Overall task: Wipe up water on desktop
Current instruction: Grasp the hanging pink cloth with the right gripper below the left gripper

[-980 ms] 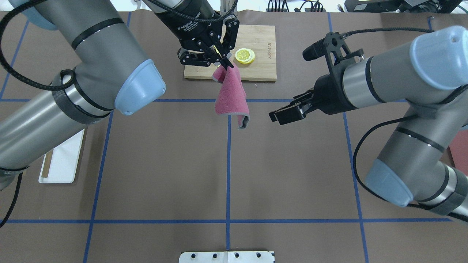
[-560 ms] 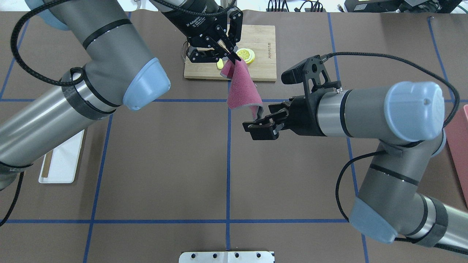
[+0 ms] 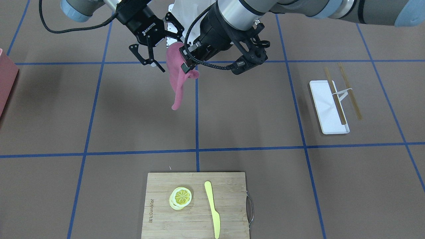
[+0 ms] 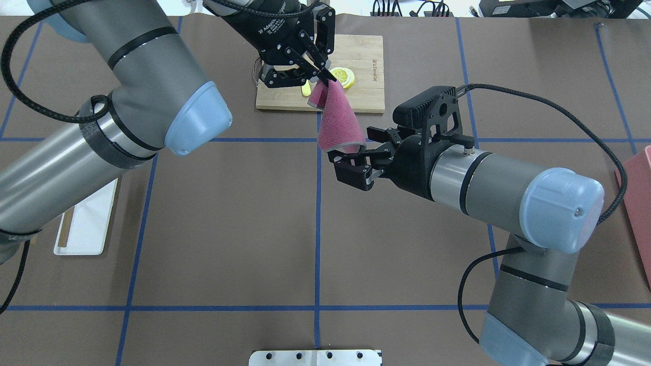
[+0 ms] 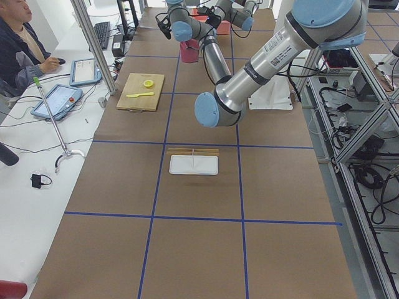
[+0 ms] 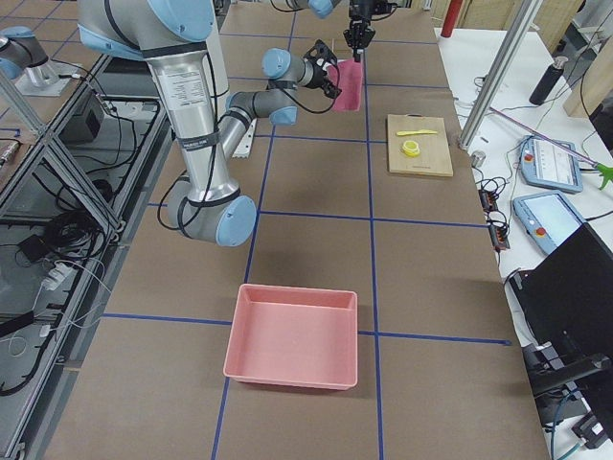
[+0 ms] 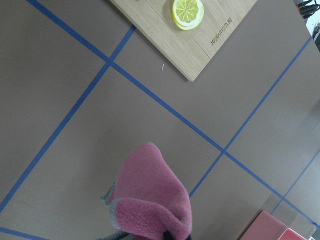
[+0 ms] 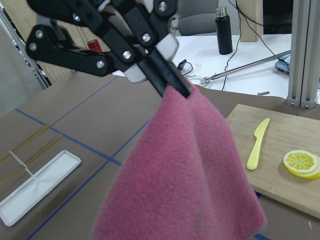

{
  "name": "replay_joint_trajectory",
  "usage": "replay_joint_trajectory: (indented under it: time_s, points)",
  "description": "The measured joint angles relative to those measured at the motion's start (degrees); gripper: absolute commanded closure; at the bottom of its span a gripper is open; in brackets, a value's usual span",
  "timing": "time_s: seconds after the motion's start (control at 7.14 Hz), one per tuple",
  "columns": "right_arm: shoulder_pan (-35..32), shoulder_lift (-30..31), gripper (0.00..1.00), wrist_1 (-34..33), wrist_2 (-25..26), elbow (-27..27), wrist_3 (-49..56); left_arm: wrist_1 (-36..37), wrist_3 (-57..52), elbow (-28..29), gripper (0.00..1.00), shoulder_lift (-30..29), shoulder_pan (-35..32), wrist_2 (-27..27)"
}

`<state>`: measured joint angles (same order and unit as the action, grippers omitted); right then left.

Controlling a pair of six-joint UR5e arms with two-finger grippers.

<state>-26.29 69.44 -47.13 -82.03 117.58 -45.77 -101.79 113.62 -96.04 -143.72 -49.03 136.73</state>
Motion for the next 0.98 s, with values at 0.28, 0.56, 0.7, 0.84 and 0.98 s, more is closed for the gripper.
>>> replay_joint_trajectory:
  time_s: [0.28,0.56,0.7,0.84,0.98]
  points:
    - [0.45,-0.06,0.16,0.13,2.2,-0.24,-0.18,-0.04,0.58,-0.52,1.0,0.06,0.05,0.14]
    - [0.99,-0.36,1.0,0.19,2.83,-0.28,-0.55,-0.23,0.53,-0.63,1.0,0.03,0.27,0.26]
    - [1.15,-0.46,1.0,0.3,2.87,-0.19,-0.6,-0.3,0.45,-0.64,1.0,0.04,0.37,0.28]
    - [1.33,-0.38,1.0,0.66,2.87,-0.13,-0.62,-0.33,0.29,-0.63,1.0,0.07,0.45,0.29]
    - [1.44,-0.17,1.0,1.19,2.85,-0.06,-0.63,-0.36,0.07,-0.59,0.74,0.12,0.54,0.29]
